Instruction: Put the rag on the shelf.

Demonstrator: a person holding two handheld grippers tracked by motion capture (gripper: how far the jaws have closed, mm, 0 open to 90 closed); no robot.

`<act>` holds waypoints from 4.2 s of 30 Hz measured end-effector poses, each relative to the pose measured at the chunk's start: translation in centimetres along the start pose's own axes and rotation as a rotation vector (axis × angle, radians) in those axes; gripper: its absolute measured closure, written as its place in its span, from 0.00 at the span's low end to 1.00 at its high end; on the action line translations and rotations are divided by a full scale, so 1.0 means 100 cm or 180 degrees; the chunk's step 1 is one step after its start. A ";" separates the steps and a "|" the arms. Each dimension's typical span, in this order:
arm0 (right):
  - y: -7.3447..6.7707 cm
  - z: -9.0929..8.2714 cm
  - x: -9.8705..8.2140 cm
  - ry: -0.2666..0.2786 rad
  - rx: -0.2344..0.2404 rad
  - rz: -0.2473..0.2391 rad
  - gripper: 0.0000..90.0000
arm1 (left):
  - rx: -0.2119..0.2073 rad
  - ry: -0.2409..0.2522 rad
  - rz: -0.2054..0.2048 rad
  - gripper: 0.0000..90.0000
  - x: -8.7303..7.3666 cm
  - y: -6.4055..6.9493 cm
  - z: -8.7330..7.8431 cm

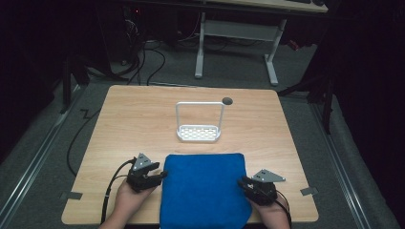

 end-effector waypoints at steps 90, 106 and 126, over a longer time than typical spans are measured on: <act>-0.019 -0.037 0.116 0.1766 -0.0189 -0.0209 0.98 | 0.0066 0.2059 0.0210 0.98 0.083 0.030 -0.081; -0.003 -0.048 0.190 0.2175 -0.0224 -0.0143 0.98 | 0.0101 0.2308 0.0265 0.98 0.156 0.005 -0.082; 0.026 -0.060 0.245 0.2408 -0.0351 -0.0047 0.98 | 0.0241 0.2273 0.0398 0.98 0.219 -0.010 -0.072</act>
Point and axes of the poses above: each handheld gripper's, and its own axes: z roughly forward along the jaws, x roughly out of its top, y roughly to its right, the point moved 4 cm from there along z, roughly forward along the jaws, and after that the axes turned 7 degrees about y, right-handed, at the moved point
